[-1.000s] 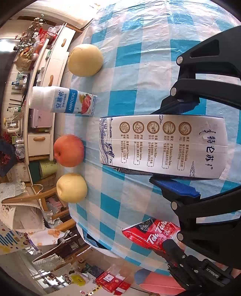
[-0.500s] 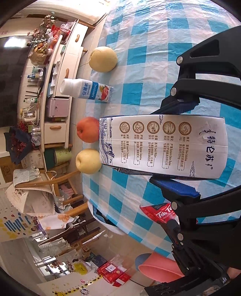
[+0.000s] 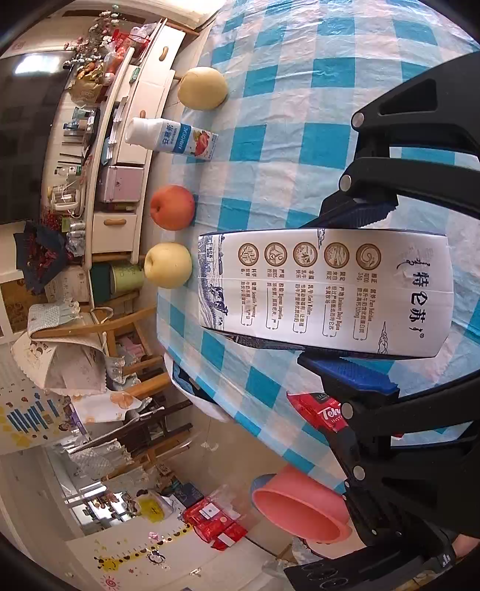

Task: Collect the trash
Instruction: 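Carry red bag and milk carton toward the pink bucket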

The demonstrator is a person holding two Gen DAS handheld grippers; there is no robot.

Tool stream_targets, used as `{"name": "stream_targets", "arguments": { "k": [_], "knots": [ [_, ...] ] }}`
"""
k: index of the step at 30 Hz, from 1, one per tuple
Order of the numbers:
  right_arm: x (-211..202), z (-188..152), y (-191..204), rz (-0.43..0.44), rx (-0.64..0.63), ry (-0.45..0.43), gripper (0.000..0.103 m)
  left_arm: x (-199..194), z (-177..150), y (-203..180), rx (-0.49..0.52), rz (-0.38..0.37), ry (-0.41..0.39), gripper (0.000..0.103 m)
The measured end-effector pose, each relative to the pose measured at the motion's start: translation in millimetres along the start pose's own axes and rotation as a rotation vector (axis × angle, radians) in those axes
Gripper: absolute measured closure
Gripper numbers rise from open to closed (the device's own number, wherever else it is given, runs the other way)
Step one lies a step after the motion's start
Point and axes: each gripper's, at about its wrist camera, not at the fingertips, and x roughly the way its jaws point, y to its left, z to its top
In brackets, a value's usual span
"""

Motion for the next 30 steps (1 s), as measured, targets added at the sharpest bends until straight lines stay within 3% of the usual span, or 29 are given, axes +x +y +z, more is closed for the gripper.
{"name": "stream_targets", "arguments": {
  "k": [17, 30],
  "knots": [
    [-15.2, -31.4, 54.7, 0.158, 0.036, 0.030, 0.040, -72.6, 4.6, 29.4, -0.011, 0.018, -0.106, 0.090],
    [-3.2, -19.2, 118.7, 0.234, -0.024, 0.044, 0.040, -117.7, 12.6, 96.1, -0.065, 0.192, -0.193, 0.090]
  ]
}}
